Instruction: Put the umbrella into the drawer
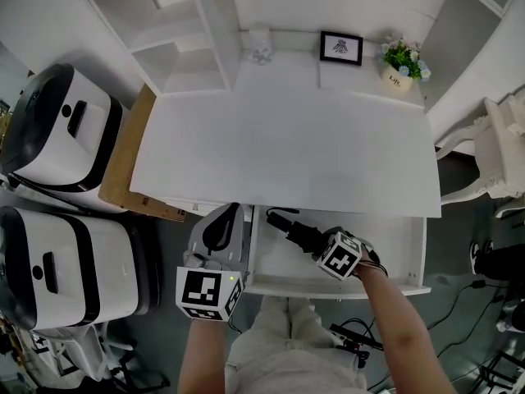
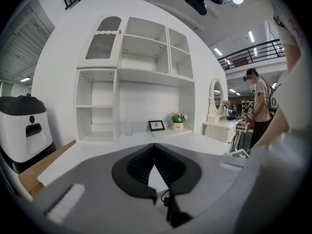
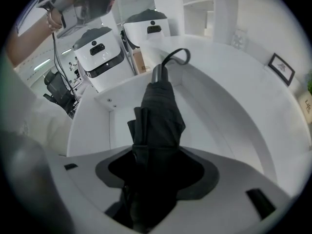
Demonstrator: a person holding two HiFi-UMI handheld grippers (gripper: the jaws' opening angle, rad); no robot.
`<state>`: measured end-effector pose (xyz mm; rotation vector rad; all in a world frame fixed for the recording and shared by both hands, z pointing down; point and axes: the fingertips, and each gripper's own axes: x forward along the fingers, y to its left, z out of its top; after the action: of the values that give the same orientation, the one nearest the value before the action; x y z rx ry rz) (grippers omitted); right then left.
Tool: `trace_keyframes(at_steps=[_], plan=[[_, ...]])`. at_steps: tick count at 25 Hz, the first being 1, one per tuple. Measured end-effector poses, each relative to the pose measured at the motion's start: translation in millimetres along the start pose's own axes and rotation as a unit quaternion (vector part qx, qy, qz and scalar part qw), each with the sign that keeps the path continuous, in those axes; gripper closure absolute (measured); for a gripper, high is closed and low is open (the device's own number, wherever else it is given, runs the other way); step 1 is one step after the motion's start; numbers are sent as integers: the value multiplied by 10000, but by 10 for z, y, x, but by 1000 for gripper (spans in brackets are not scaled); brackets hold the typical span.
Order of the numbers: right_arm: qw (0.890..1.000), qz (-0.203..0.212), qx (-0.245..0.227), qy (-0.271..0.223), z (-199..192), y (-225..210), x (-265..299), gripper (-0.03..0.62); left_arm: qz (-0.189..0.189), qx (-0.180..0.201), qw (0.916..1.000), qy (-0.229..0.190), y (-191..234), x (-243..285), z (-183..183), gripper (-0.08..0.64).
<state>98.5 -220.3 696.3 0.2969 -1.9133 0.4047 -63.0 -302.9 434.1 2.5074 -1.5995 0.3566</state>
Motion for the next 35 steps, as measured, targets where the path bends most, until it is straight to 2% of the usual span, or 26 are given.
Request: trace_keyframes(at_steps=[9,17,24,27,32,35], plan=[[9989,-172,137,424,-97,-106,299,345,53,-30,9998,178,91,32,-130,552],[9968,-410,-11,693,-179,-142,442,345,88,-48,9996,247,130,33,-196,552],[9956,-582,73,725,-243,-175,453,341,162,-97,9995,240,188,-40,-203,552],[9956,-637,178,663,-229,-201,438,320,185,-137,9995,233,209,-70,-215,552],[9958,-628,339,581,-224,-207,390,247,136,-176,9995,209,189,-99,-210,552],[9947,-753,447,533,-228,-220,351,235,79,-176,9997,168,172,-104,-193,552]])
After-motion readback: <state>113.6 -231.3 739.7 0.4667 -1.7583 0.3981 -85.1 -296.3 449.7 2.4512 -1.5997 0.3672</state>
